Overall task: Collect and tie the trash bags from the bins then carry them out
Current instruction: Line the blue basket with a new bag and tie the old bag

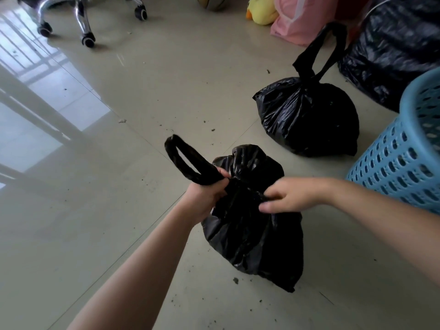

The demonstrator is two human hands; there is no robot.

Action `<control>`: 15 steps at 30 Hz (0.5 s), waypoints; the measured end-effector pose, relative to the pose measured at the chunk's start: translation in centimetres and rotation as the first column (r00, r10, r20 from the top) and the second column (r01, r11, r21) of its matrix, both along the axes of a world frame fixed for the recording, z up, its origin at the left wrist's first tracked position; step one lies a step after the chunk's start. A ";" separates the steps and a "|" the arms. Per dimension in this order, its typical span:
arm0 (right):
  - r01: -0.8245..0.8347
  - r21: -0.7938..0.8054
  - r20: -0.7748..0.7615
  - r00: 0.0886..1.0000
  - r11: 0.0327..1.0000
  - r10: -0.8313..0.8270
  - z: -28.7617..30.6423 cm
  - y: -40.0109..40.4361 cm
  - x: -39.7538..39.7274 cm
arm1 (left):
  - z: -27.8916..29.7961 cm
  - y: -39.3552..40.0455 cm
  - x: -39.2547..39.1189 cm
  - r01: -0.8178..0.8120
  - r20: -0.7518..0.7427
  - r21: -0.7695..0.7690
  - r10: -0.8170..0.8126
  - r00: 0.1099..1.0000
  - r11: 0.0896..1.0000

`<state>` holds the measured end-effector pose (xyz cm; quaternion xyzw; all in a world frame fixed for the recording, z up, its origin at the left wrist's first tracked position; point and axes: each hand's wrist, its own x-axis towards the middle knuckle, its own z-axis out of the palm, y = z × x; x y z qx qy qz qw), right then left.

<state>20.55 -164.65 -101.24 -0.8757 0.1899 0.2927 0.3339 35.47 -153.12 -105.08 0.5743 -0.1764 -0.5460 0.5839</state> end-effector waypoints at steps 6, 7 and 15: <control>0.165 -0.223 0.389 0.919 0.961 -0.068 0.6 -2.1 2.4 | -0.9 -0.1 -0.7 -0.095 0.175 -0.023 0.098 0.980 0.995; 0.085 -0.242 0.331 0.944 0.967 0.000 0.2 -2.0 2.8 | -0.9 -0.2 -0.8 -0.086 0.206 -0.034 0.091 0.974 0.996; -0.269 -0.479 0.118 0.924 0.836 0.365 -0.4 -0.9 2.1 | 0.2 0.2 -0.3 0.031 0.250 -0.069 -0.012 0.968 0.997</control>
